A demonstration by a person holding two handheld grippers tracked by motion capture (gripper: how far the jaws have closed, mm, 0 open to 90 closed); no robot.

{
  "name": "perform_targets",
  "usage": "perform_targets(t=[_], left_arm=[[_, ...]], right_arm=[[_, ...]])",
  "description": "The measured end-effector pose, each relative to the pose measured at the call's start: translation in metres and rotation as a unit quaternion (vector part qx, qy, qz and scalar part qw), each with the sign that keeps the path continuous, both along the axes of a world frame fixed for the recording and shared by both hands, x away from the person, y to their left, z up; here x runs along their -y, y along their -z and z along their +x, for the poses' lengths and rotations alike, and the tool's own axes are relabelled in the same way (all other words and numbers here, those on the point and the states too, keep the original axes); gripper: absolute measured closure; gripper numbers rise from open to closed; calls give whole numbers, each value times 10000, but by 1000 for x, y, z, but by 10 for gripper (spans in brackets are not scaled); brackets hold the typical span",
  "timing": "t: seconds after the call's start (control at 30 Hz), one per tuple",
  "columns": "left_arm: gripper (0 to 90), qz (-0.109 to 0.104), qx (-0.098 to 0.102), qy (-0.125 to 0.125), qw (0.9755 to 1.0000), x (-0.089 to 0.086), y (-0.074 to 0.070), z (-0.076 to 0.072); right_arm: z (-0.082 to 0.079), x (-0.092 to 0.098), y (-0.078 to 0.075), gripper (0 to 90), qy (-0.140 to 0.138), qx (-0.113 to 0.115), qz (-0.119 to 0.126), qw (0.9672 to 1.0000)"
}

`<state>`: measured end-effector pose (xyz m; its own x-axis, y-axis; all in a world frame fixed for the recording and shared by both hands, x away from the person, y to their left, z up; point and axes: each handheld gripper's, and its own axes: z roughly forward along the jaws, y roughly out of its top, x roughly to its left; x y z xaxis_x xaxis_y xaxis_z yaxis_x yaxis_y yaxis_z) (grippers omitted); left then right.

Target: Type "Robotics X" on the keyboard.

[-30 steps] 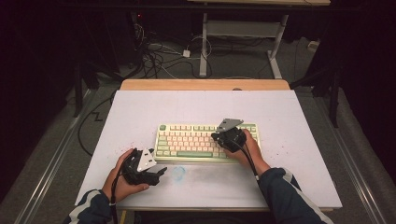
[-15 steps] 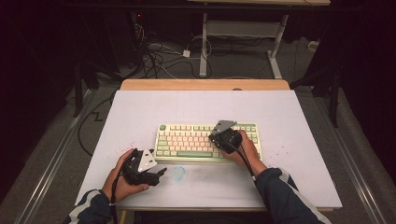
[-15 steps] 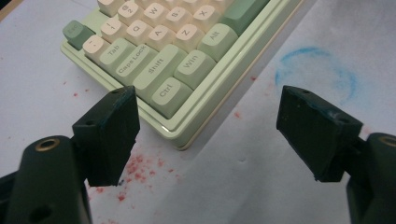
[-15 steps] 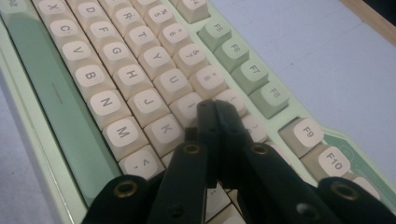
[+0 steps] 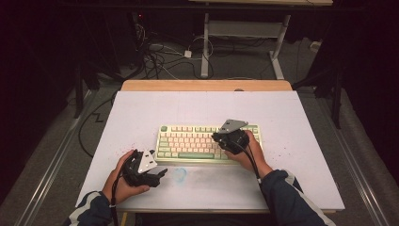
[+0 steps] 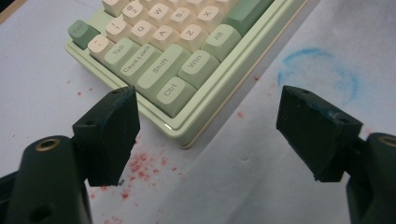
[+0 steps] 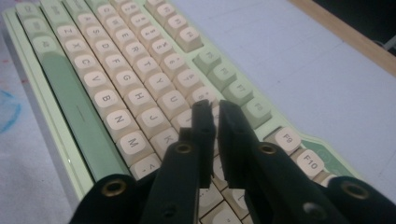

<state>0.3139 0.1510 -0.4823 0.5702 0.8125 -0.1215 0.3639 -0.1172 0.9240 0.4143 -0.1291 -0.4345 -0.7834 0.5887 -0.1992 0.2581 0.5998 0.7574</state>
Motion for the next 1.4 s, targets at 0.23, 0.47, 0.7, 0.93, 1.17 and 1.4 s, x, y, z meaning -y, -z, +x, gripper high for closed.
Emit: perform_targets(t=[0.23,0.47,0.7,0.93,1.17,1.4], left_arm=[[205,28,-26,-4,10000,0,1,0],[205,56,-7,-54,10000,-2,0,1],[209,46,41,-132,9999,-3,-1,2],[216,6,56,-210,9998,-4,-2,4],[259,-17,88,-189,9998,-4,-4,3],[321,-56,67,-300,9995,-5,-6,6]], right_arm=[[-7,9,-5,726,17,160,159,9997],[-14,18,-9,510,78,417,282,9987],[-27,30,-10,347,150,756,400,9962],[-42,53,-13,268,480,981,606,9922],[-61,73,-11,238,608,1087,583,9905],[-76,90,-4,239,675,1063,558,9905]])
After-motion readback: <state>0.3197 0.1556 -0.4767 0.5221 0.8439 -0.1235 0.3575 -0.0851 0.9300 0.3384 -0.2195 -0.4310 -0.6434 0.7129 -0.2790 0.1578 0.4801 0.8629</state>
